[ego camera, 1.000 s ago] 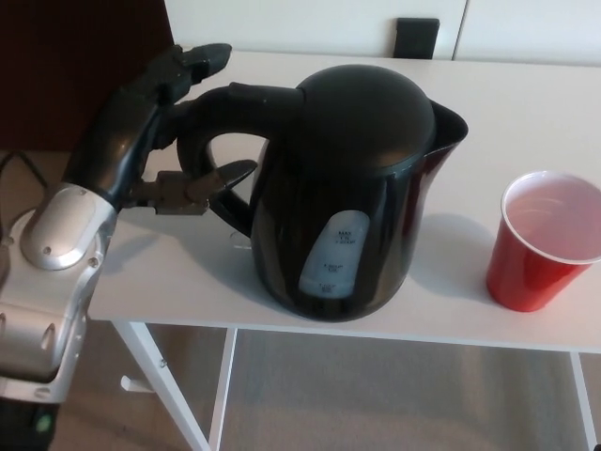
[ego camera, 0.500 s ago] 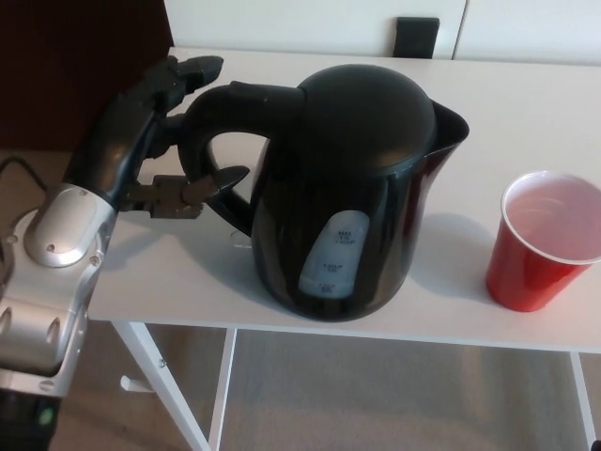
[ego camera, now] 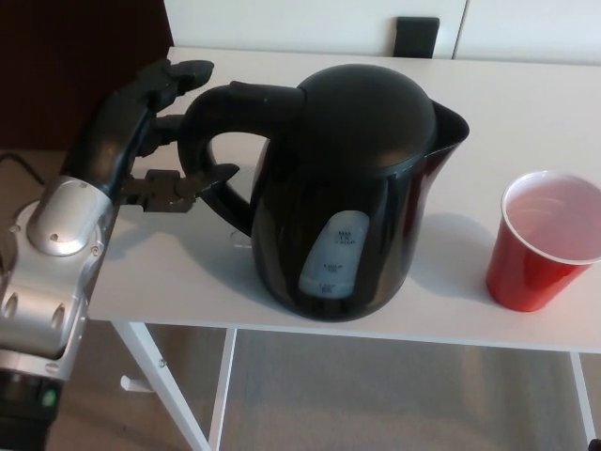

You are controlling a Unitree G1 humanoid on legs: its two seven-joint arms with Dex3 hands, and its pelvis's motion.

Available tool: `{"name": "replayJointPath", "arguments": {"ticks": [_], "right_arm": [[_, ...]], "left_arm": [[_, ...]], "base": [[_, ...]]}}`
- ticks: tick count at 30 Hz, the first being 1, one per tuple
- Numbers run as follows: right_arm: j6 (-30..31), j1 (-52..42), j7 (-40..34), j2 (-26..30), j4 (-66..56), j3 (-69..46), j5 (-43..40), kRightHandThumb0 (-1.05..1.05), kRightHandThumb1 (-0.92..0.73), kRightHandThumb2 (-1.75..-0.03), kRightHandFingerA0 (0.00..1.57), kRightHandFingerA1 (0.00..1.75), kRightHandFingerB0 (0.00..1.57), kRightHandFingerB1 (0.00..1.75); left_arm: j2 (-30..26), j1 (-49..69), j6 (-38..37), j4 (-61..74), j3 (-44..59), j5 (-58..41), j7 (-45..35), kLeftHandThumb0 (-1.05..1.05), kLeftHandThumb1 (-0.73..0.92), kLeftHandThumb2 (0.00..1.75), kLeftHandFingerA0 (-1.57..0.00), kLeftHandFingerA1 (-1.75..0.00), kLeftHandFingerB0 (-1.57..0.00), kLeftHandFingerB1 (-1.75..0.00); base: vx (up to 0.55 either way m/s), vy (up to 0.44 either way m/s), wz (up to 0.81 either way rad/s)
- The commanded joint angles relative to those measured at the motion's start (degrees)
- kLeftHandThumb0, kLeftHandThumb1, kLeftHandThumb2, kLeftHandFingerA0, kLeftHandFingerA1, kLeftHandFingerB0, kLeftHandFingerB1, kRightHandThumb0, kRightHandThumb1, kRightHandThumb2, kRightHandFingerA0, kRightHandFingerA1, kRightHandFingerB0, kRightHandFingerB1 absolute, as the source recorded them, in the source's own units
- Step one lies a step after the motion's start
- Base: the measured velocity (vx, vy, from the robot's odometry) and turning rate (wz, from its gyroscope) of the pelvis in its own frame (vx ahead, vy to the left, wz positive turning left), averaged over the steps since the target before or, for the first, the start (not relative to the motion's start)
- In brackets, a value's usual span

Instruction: The robot walk towards a table in front and uses its left hand to pick up the pot from the base and pour water to the cup on the right hand side

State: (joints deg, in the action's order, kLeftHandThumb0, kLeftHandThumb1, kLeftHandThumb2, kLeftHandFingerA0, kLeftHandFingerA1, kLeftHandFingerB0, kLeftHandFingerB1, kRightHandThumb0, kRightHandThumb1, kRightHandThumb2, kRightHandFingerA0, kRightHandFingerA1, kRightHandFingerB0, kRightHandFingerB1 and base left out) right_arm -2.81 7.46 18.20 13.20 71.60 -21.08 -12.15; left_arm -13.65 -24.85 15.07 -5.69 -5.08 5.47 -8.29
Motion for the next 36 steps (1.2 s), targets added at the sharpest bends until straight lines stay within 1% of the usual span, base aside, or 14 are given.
{"name": "replayJointPath", "arguments": {"ticks": [1,3,4,5,6,26,27,28,29,30,31,32,33,36], "right_arm": [[-0.76,0.27,0.33,0.36,-0.28,0.22,0.04,-0.12,-0.51,-0.56,0.55,0.54,0.35,0.40],[-0.78,0.19,0.51,0.44,-0.46,0.53,0.26,-0.13,-0.52,-0.56,0.53,0.52,0.34,0.39],[-0.68,0.28,0.22,0.53,-0.37,0.72,0.43,-0.08,-0.36,-0.85,0.58,0.70,0.22,0.52],[-0.67,0.28,0.19,0.55,-0.36,0.77,0.42,-0.08,-0.36,-0.85,0.58,0.70,0.22,0.52],[-0.57,0.40,0.30,0.55,-0.21,0.51,0.11,-0.13,-0.53,-0.56,0.66,0.58,0.34,0.38],[-0.68,1.38,-0.05,0.52,-0.86,-0.03,-0.14,-0.13,-0.55,-0.55,0.68,0.61,0.39,0.40],[-0.78,1.35,0.12,0.46,-0.72,-0.29,-0.40,-0.12,-0.53,-0.54,0.66,0.61,0.40,0.41],[-0.82,1.33,0.19,0.43,-0.67,-0.41,-0.50,-0.12,-0.53,-0.54,0.66,0.61,0.40,0.41],[-0.89,1.19,0.07,0.15,-0.65,-0.36,-0.45,-0.13,-0.54,-0.55,0.63,0.59,0.41,0.41],[-0.70,1.21,-0.05,0.03,-0.67,-0.46,-0.54,-0.12,-0.54,-0.55,0.62,0.59,0.41,0.41],[-0.46,1.25,-0.19,-0.07,-0.70,-0.58,-0.66,-0.12,-0.54,-0.55,0.62,0.59,0.41,0.41],[-0.52,1.57,-0.28,-0.21,-0.90,-0.52,-0.60,-0.12,-0.55,-0.55,0.65,0.60,0.40,0.41],[-0.94,1.60,-0.26,-0.20,-0.97,-0.27,-0.29,-0.14,-0.52,-0.55,0.64,0.59,0.39,0.41],[-1.75,1.61,-0.06,-0.14,-1.07,0.02,0.02,-0.15,-0.52,-0.55,0.64,0.59,0.39,0.41]], "left_arm": [[0.06,-1.51,-3.31,-1.67,-0.77,2.58,1.61,-0.28,0.48,0.54,-0.42,-0.38,-0.28,-0.32],[0.22,-1.71,-3.92,-2.25,-1.19,3.02,1.86,-0.30,0.48,0.54,-0.42,-0.38,-0.29,-0.32],[0.48,-1.88,-4.10,-2.51,-1.70,3.60,2.31,-0.32,0.48,0.54,-0.42,-0.37,-0.29,-0.32],[0.51,-1.92,-4.19,-2.61,-1.77,3.68,2.39,-0.32,0.48,0.54,-0.42,-0.37,-0.29,-0.32],[0.92,-2.10,-4.28,-3.13,-1.93,3.83,2.86,-0.33,0.47,0.54,-0.42,-0.37,-0.30,-0.31],[5.03,-5.58,-8.47,-12.29,-4.76,7.80,8.26,-0.46,0.50,0.55,-0.47,-0.38,-0.32,-0.31],[6.03,-6.72,-8.42,-14.50,-4.81,8.30,10.02,-0.36,0.58,0.57,-0.67,-0.44,-0.36,-0.32],[6.47,-7.25,-8.48,-15.57,-4.83,8.52,10.82,-0.36,0.58,0.57,-0.67,-0.44,-0.36,-0.32],[7.69,-9.30,-8.29,-18.58,-4.94,9.12,12.83,-0.35,0.66,0.60,-0.94,-0.62,-0.36,-0.33],[8.34,-10.75,-7.60,-20.15,-5.13,9.70,13.88,-0.32,0.71,0.63,-1.14,-0.62,-0.38,-0.33],[8.99,-12.30,-6.78,-21.73,-5.34,10.34,14.92,-0.32,0.71,0.63,-1.14,-0.62,-0.38,-0.33],[9.92,-14.35,-7.30,-24.00,-5.35,11.06,17.05,-0.40,0.64,0.83,-1.07,-0.72,-0.39,-0.46],[10.58,-15.40,-7.65,-25.02,-5.38,11.20,17.85,-0.32,0.82,0.66,-1.12,-0.69,-0.51,-0.37],[12.26,-17.72,-8.76,-27.03,-5.13,11.02,19.30,-0.30,0.82,0.65,-1.07,-0.76,-0.55,-0.37]], "base": [[0.00,0.000,0.00],[0.00,0.000,0.00],[0.00,0.000,0.00],[0.00,0.000,0.00],[0.00,0.000,0.00],[0.00,0.000,0.00],[0.00,0.000,0.00],[0.00,0.000,0.00],[0.00,0.000,0.00],[0.00,0.000,0.00],[0.00,0.000,0.00],[0.00,0.000,0.00],[0.00,0.000,0.00],[0.00,0.000,0.00]]}}
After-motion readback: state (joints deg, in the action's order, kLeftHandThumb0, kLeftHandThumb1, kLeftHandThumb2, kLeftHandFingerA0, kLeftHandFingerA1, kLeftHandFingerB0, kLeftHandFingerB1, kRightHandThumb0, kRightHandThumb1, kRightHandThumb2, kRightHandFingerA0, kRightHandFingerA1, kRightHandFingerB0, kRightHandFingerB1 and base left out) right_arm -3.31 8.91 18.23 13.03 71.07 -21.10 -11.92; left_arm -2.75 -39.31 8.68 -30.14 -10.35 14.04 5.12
